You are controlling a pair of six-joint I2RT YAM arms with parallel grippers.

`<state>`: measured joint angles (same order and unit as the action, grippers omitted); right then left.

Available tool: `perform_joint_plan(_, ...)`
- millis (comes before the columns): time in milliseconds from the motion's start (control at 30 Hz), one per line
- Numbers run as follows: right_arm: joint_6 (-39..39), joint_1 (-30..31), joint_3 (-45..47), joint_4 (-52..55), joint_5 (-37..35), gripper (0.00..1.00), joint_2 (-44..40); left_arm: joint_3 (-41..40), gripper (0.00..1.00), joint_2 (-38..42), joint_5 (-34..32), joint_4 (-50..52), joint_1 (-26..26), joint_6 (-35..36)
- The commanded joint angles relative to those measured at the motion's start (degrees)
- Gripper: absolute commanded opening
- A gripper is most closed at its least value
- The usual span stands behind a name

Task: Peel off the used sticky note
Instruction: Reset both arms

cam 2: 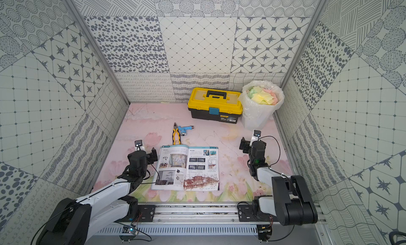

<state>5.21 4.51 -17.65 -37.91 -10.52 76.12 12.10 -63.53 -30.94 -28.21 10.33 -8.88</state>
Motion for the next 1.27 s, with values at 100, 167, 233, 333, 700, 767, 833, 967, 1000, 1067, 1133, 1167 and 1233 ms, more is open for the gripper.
perform_joint_plan(100,-5.2,0.4,-3.4,-10.3,3.3,0.97,7.7,4.3,1.00,-13.1,16.3,-20.2,-6.1,4.5)
perform_joint_plan(167,-6.2,0.3,-4.2,-11.3,5.5,0.97,10.3,5.9,1.00,-16.1,20.7,-19.9,-7.1,4.0)
perform_joint_plan(233,-6.2,0.3,-3.7,-14.1,5.4,0.97,12.5,5.5,1.00,-21.2,24.5,-25.9,-7.8,4.2)
perform_joint_plan(333,-6.0,0.1,-4.0,-13.1,5.7,0.97,12.6,5.4,1.00,-26.5,28.3,-31.9,-8.2,5.9)
perform_joint_plan(700,-4.8,-0.7,-5.3,-11.0,5.9,0.97,12.8,11.6,0.99,-26.2,29.5,-19.3,-9.0,4.9)
perform_joint_plan(767,-4.8,-0.7,-5.4,-10.9,6.0,0.97,12.7,11.3,1.00,-26.4,29.5,-20.4,-9.0,5.1)
perform_joint_plan(833,-4.9,-0.7,-5.4,-10.8,6.0,0.97,12.7,11.4,0.99,-26.5,29.4,-20.2,-9.0,5.1)
perform_joint_plan(967,-4.8,-0.9,-5.6,-10.5,6.5,0.97,12.8,11.6,0.99,-26.4,29.4,-19.6,-9.0,5.0)
perform_joint_plan(1000,-4.6,-1.2,-5.8,-10.1,7.2,0.97,12.9,11.6,0.99,-26.4,29.4,-19.7,-9.0,5.1)
perform_joint_plan(1067,-4.3,-2.1,-6.3,-9.3,9.0,0.97,12.9,11.7,0.99,-26.4,29.4,-19.6,-9.0,5.1)
perform_joint_plan(1133,-4.2,-2.2,-6.3,-9.3,9.4,0.97,12.8,11.6,0.99,-26.4,29.5,-19.7,-9.0,5.1)
perform_joint_plan(1167,-4.2,-2.2,-6.3,-9.3,9.4,0.97,12.8,11.6,0.99,-26.4,29.5,-19.8,-9.0,5.1)
perform_joint_plan(1233,-4.2,-2.2,-6.1,-9.5,9.4,0.97,12.7,11.4,0.99,-26.4,29.6,-19.9,-9.0,5.1)
